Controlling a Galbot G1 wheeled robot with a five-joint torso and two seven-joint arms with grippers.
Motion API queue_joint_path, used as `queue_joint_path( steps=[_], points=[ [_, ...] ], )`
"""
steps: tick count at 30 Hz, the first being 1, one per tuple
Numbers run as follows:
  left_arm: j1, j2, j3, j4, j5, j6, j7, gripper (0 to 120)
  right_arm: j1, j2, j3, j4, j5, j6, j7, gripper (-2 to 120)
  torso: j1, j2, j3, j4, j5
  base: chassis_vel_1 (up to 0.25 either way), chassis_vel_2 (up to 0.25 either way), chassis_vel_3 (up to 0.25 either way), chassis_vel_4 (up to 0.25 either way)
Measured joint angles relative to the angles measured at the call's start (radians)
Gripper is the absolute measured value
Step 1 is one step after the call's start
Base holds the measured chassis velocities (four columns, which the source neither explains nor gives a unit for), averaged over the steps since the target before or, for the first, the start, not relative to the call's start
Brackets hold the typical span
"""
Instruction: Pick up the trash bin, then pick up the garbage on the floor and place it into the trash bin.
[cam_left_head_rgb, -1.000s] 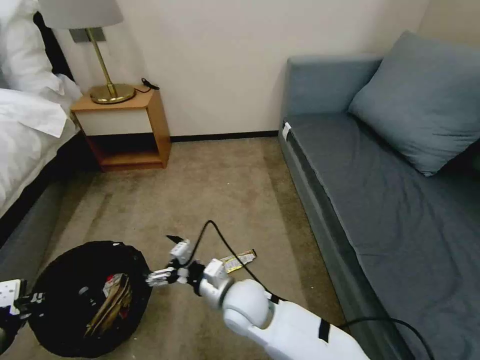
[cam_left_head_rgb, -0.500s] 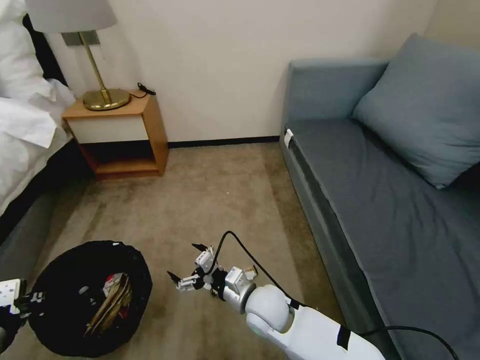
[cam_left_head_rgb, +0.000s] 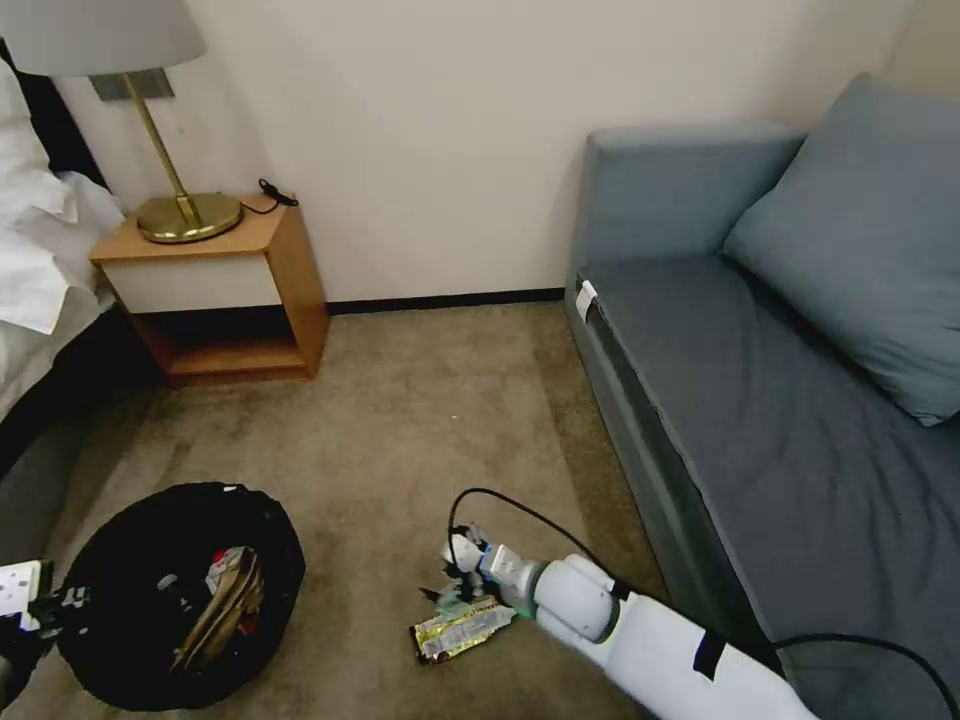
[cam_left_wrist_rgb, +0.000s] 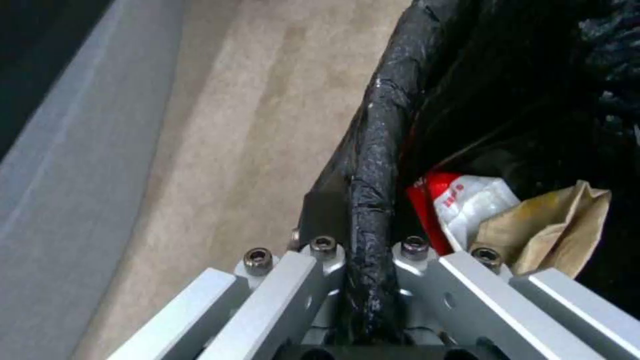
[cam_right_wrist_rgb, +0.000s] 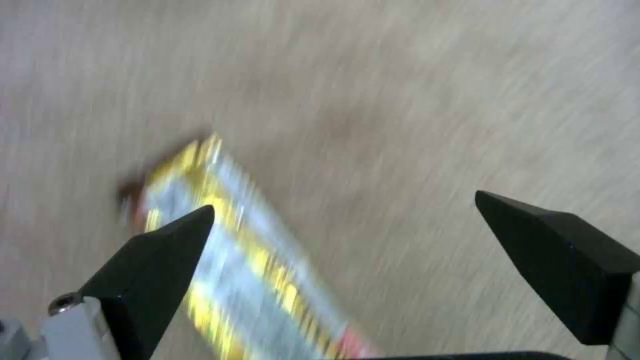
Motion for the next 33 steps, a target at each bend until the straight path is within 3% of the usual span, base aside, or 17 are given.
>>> queue_joint_path(
  steps=[2,14,23,25,32,33],
  points=[
    [0.002,-0.002,-0.004,0.0,0.0,0.0,0.0,3,0.002,-0.002,-0.004,-0.042,-0.029,0.011,-0.055,100,0.0,0.0,0.0,-0.0001,-0.0001,0.0,0.0,0.0,0.0],
    [0.01,-0.01,-0.009,-0.004,0.001,-0.002,0.002,3,0.013,0.067,0.005,-0.19,-0.113,0.075,-0.088,99,0.0,0.0,0.0,-0.0001,-0.0001,0.0,0.0,0.0,0.0],
    [0.012,-0.008,-0.012,-0.006,0.001,-0.003,0.002,3,0.031,0.096,-0.002,-0.256,-0.118,0.114,-0.094,74,0.0,0.0,0.0,-0.0001,-0.0002,0.0,0.0,0.0,0.0],
    [0.011,-0.007,-0.013,-0.006,0.0,-0.003,0.002,3,0.031,0.106,-0.004,-0.273,-0.119,0.118,-0.095,62,0.0,0.0,0.0,-0.0002,-0.0003,0.0,0.0,0.0,0.0],
    [0.012,-0.007,-0.017,-0.003,0.0,-0.003,0.003,3,0.028,0.115,-0.006,-0.282,-0.119,0.12,-0.098,44,0.0,0.0,0.0,-0.0003,-0.0004,0.0,0.0,0.0,0.0],
    [0.011,-0.007,-0.018,-0.003,0.0,-0.003,0.003,3,0.027,0.116,-0.006,-0.282,-0.118,0.12,-0.098,36,0.0,0.0,0.0,-0.0003,-0.0003,0.0,0.0,0.0,0.0]
  ],
)
